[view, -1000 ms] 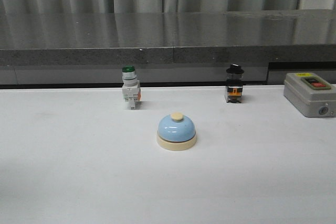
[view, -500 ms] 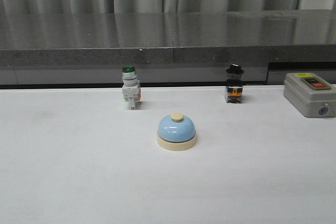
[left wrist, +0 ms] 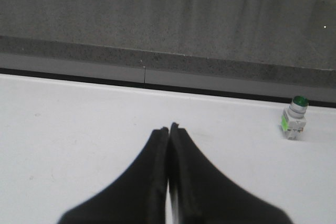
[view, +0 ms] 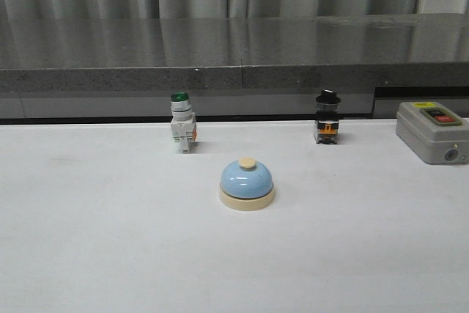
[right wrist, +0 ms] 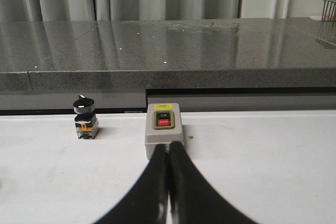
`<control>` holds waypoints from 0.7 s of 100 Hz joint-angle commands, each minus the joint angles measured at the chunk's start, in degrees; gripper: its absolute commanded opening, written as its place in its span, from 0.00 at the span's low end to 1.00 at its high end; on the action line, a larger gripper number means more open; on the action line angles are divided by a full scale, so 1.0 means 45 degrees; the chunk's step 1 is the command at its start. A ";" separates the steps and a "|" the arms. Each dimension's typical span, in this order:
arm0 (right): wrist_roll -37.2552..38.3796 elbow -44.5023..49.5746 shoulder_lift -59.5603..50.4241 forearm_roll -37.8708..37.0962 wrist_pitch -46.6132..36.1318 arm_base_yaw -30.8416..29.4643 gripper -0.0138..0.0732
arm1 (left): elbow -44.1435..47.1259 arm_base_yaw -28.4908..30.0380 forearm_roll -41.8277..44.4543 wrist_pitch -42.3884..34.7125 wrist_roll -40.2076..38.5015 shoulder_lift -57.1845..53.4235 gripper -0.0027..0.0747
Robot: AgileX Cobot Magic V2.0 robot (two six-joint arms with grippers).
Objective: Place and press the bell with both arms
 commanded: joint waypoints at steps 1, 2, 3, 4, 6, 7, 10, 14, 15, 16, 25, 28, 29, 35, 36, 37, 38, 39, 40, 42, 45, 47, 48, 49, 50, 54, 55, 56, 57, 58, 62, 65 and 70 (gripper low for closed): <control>-0.0032 -0.0179 -0.0157 -0.0077 -0.0983 -0.0064 0.09 | 0.0258 0.0014 -0.0165 -0.1766 0.0060 -0.0438 0.01; -0.0032 -0.0179 -0.0157 -0.0077 -0.0983 -0.0064 0.09 | 0.0384 0.0014 -0.0165 -0.1852 0.0139 -0.0493 0.01; -0.0032 -0.0179 -0.0157 -0.0077 -0.0983 -0.0064 0.09 | 0.0449 0.0014 -0.0165 -0.2017 0.0181 -0.0601 0.01; -0.0032 -0.0179 -0.0157 -0.0077 -0.0983 -0.0064 0.09 | 0.0516 0.0014 -0.0165 -0.2094 0.0236 -0.0653 0.01; -0.0032 -0.0179 -0.0157 -0.0077 -0.0983 -0.0064 0.09 | 0.0707 0.0014 -0.0165 -0.2345 0.0371 -0.0818 0.01; -0.0032 -0.0179 -0.0157 -0.0077 -0.0983 -0.0064 0.09 | 0.0837 0.0014 -0.0165 -0.2511 0.0488 -0.0923 0.01; -0.0032 -0.0179 -0.0157 -0.0077 -0.0983 -0.0064 0.09 | 0.1096 0.0014 -0.0165 -0.2862 0.0717 -0.1139 0.01; -0.0032 -0.0179 -0.0157 -0.0077 -0.0983 -0.0064 0.09 | 0.1481 0.0014 -0.0165 -0.3378 0.0902 -0.1460 0.01; -0.0032 -0.0179 -0.0157 -0.0077 -0.0983 -0.0064 0.09 | 0.1543 0.0014 -0.0165 -0.3450 0.0902 -0.1514 0.01; -0.0032 -0.0179 -0.0157 -0.0077 -0.0983 -0.0064 0.09 | 0.1660 0.0014 -0.0165 -0.3525 0.0902 -0.1567 0.01; -0.0032 -0.0179 -0.0157 -0.0077 -0.0983 -0.0064 0.09 | 0.2333 0.0014 -0.0182 -0.4376 0.0902 -0.2175 0.01; -0.0032 -0.0179 -0.0157 -0.0077 -0.0983 -0.0064 0.09 | 0.2659 0.0014 -0.0182 -0.4850 0.0902 -0.2373 0.01; -0.0032 -0.0179 -0.0157 -0.0077 -0.0983 -0.0064 0.09 | 0.2728 0.0014 -0.0182 -0.4946 0.0902 -0.2413 0.01; -0.0032 -0.0179 -0.0157 -0.0077 -0.0983 -0.0064 0.09 | 0.3335 0.0014 -0.0160 -0.5687 0.0902 -0.2744 0.01; -0.0032 -0.0179 -0.0157 -0.0077 -0.0983 -0.0064 0.09 | 0.3404 0.0014 -0.0158 -0.5758 0.0902 -0.2778 0.01; -0.0032 -0.0179 -0.0157 -0.0077 -0.0983 -0.0064 0.09 | 0.3545 0.0014 -0.0095 -0.5824 0.0902 -0.2813 0.01; -0.0032 -0.0179 -0.0157 -0.0077 -0.0983 -0.0064 0.09 | 0.3616 0.0014 -0.0064 -0.5952 0.0902 -0.2882 0.01; -0.0032 -0.0179 -0.0157 -0.0077 -0.0983 -0.0064 0.09 | 0.3684 0.0014 -0.0018 -0.5995 0.0902 -0.2915 0.01; -0.0032 -0.0179 -0.0157 -0.0077 -0.0983 -0.0064 0.09 | 0.3819 0.0014 0.0010 -0.6135 0.0902 -0.2944 0.01; -0.0032 -0.0179 -0.0157 -0.0077 -0.0983 -0.0064 0.09 | 0.4004 0.0014 0.0113 -0.6221 0.0902 -0.2944 0.01; -0.0032 -0.0179 -0.0157 -0.0077 -0.0983 -0.0064 0.09 | 0.4226 0.0014 0.0241 -0.6288 0.0902 -0.2921 0.01; -0.0032 -0.0179 -0.0157 -0.0077 -0.0983 -0.0064 0.09 | 0.4377 0.0014 0.0272 -0.6288 0.0902 -0.2921 0.01; -0.0032 -0.0179 -0.0157 -0.0077 -0.0983 -0.0064 0.09 | 0.4427 0.0014 0.0272 -0.6288 0.0902 -0.2921 0.01; -0.0032 -0.0179 -0.0157 -0.0077 -0.0983 -0.0064 0.09 | 0.4527 0.0014 0.0304 -0.6321 0.0902 -0.2921 0.01; -0.0032 -0.0179 -0.0157 -0.0077 -0.0983 -0.0064 0.09 | 0.4576 0.0014 0.0306 -0.6344 0.0902 -0.2921 0.01; -0.0032 -0.0179 -0.0157 -0.0077 -0.0983 -0.0064 0.09 | 0.4840 0.0014 0.0434 -0.6522 0.0902 -0.2921 0.01; -0.0032 -0.0179 -0.0157 -0.0077 -0.0983 -0.0064 0.09 | 0.4881 0.0014 0.0431 -0.6564 0.0902 -0.2921 0.01; -0.0032 -0.0179 -0.0157 -0.0077 -0.0983 -0.0064 0.09 | 0.4961 0.0014 0.0431 -0.6649 0.0902 -0.2921 0.01; -0.0032 -0.0179 -0.0157 -0.0077 -0.0983 -0.0064 0.09 | 0.5001 0.0014 0.0431 -0.6680 0.0902 -0.2921 0.01; -0.0032 -0.0179 -0.0157 -0.0077 -0.0983 -0.0064 0.09 | 0.5070 0.0014 0.0431 -0.6719 0.0902 -0.2921 0.01; -0.0032 -0.0179 -0.0157 -0.0077 -0.0983 -0.0064 0.09 | 0.5243 0.0014 0.0431 -0.6945 0.0902 -0.2921 0.01; -0.0032 -0.0179 -0.0157 -0.0077 -0.0983 -0.0064 0.09 | 0.5403 0.0014 0.0431 -0.7092 0.0902 -0.2921 0.01; -0.0032 -0.0179 -0.0157 -0.0077 -0.0983 -0.0064 0.09 | 0.5405 0.0014 0.0431 -0.6761 0.0902 -0.2921 0.01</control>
